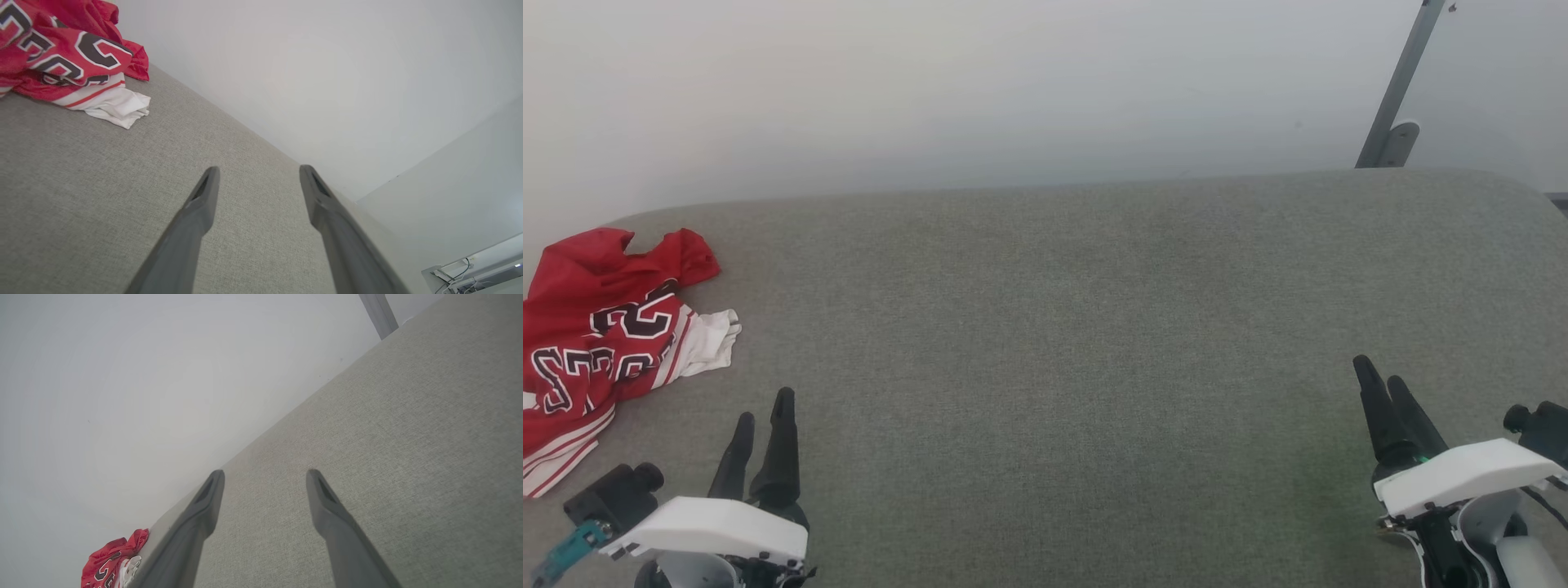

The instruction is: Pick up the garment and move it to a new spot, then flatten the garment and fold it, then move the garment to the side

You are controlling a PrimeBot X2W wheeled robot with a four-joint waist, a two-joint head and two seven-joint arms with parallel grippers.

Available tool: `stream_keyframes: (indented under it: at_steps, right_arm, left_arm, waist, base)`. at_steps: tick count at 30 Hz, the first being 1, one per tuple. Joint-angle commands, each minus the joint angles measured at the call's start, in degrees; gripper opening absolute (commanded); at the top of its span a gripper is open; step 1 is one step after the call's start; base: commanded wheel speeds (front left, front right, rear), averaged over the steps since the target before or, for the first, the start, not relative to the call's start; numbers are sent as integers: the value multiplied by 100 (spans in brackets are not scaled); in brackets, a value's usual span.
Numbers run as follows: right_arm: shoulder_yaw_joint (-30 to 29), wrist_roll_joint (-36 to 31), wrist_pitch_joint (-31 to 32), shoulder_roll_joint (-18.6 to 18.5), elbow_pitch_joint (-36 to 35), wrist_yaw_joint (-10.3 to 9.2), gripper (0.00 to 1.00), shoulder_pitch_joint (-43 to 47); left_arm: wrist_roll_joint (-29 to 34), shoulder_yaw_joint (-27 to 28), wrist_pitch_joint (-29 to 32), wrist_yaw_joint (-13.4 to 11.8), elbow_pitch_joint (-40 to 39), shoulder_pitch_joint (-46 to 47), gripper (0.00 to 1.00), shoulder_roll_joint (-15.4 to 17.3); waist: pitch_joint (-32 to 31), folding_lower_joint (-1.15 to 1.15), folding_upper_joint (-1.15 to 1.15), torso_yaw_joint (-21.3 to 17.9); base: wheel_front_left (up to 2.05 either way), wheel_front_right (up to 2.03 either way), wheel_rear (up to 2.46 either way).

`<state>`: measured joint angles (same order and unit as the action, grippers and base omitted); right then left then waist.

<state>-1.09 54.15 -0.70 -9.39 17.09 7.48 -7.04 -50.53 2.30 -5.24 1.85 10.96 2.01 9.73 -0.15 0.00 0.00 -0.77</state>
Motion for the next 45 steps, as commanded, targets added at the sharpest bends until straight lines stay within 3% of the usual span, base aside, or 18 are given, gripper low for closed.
stream_keyframes:
  at_steps: [1, 22, 45]
  right_arm:
    - [8, -173, -64, -55, -69, 1, 100, -114]
    - [101, -1292, -261, -185, -139, 1, 100, -142]
    - [210, -2226, -376, -270, -172, 1, 100, -165]
  left_arm:
    - [215, 44, -76, 64, -94, 8, 100, 15]
    - [1744, 174, -423, 299, -151, -82, 100, -83]
    - [2940, 233, -709, 393, -172, -148, 100, -154]
  waist:
    - [-1, 0, 0, -2]
    - [-16, 0, 0, -10]
    - [-40, 0, 0, -41]
  base:
    - [0, 0, 0]
    - [0, 0, 0]
    - [0, 0, 0]
